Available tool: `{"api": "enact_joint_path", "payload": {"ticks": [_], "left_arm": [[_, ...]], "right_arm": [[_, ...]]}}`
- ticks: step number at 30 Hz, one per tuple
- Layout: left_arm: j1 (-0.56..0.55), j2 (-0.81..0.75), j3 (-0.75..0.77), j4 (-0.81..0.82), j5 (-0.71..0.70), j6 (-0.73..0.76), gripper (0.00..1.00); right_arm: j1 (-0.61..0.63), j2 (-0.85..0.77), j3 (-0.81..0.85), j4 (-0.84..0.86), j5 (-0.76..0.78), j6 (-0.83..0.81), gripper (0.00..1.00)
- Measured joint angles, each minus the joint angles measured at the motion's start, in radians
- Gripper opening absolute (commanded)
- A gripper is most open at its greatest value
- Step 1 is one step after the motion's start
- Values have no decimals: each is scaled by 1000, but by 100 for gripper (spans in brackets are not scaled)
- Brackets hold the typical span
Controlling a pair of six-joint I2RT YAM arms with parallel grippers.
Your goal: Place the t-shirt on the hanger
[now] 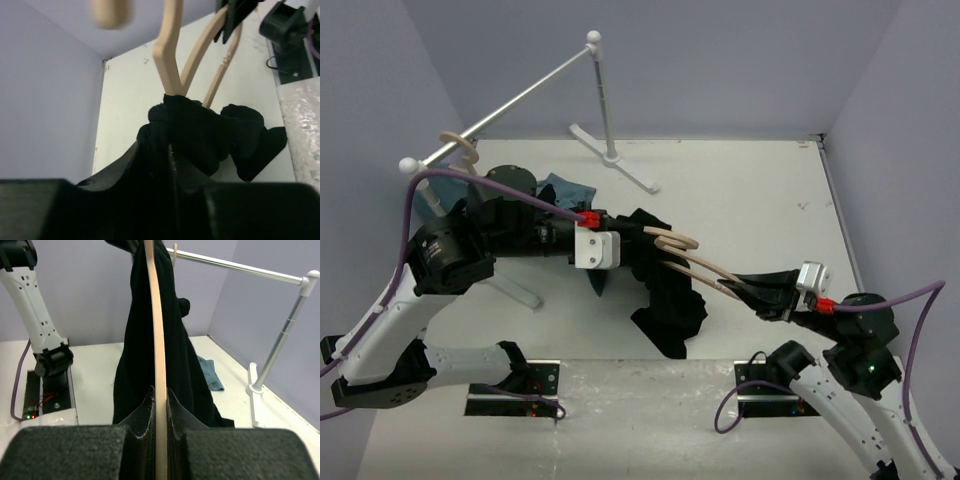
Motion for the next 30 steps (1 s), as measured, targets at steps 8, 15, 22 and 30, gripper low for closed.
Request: {"api": "enact_joint_path", "payload": {"ticks": [8, 15, 22, 30], "left_arm": [[0, -19, -13, -78, 81, -3, 0], [2, -8, -49, -47, 111, -36, 3], [3, 22, -62, -62, 152, -47, 0], [0, -6, -141, 73, 45, -126, 0]], "right_arm": [[-9, 37, 62, -93, -69, -110, 0], [-7, 42, 89, -135, -128, -154, 0], [-19, 45, 121, -208, -110, -183, 26], [-3, -52, 105, -155, 279, 39, 99]]}}
